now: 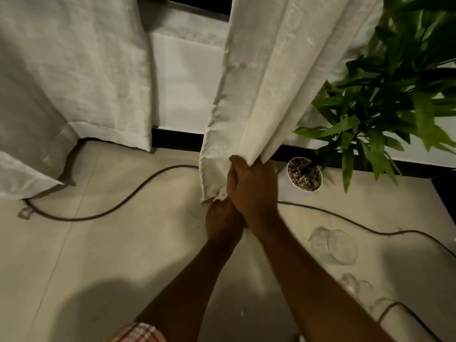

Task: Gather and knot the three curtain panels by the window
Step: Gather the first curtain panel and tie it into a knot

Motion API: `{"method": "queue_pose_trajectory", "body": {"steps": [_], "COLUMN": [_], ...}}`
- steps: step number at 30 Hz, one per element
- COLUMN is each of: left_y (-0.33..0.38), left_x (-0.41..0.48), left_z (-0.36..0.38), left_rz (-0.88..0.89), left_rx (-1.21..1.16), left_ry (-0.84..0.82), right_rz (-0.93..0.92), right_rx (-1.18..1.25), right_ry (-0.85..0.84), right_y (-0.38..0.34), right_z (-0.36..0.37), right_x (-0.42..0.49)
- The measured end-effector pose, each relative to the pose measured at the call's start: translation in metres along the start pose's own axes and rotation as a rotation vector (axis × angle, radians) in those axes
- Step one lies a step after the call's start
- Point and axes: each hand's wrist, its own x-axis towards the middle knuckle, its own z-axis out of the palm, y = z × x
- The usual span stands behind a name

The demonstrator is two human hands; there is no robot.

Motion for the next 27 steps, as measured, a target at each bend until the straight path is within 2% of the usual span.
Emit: {"method": "queue_pose_trajectory", "body": {"steps": [1,4,5,6,7,9,11,13,15,18,23,27], "left_y": [-0.014,-0.052,-0.059,-0.061,-0.06,-0.05,-0.046,-0.042,-0.035,-0.023,0.024,0.099], "left_x": [-0.008,-0.025,-0.026,-0.024,-0.022,-0.017,-0.016,-0.024,-0.038,-0.057,-0.083,-0.105], "left_z": [0.009,0.029,0.034,0.034,0.034,0.027,0.02,0.006,-0.016,-0.063,-0.174,-0.273], "left_rz": [0.035,0.084,0.086,0.1,0.091,-0.013,-0.062,-0.079,-0.106,-0.172,-0.297,-0.299], "left_rx": [0.101,0.333,0.37,0.389,0.359,0.367,0.485,0.522,0.503,0.485,0.416,0.365], "left_ry": [0.009,-0.053,-0.037,-0.019,-0.069,-0.316,-0.556,-0.699,-0.806,-0.828,-0.701,-0.574], "right_rz": [0.009,0.133,0.185,0.204,0.186,0.154,0.247,0.438,0.496,0.41,0.324,0.299], "right_rx": [-0.014,0.066,0.11,0.123,0.108,0.066,0.107,0.296,0.478,0.524,0.149,0.054], "right_ry": [-0.067,-0.547,-0.635,-0.661,-0.664,-0.695,-0.796,-0.937,-1.047,-1.049,-0.743,-0.766], "right_y": [0.0,-0.006,-0.006,-0.005,-0.005,-0.002,0.002,0.004,-0.004,-0.018,-0.047,-0.072], "right_z": [0.018,0.065,0.073,0.078,0.078,0.079,0.079,0.071,0.055,0.012,-0.11,-0.22], "right_x": [-0.013,-0.06,-0.069,-0.071,-0.07,-0.064,-0.062,-0.066,-0.071,-0.076,-0.069,-0.058]}}
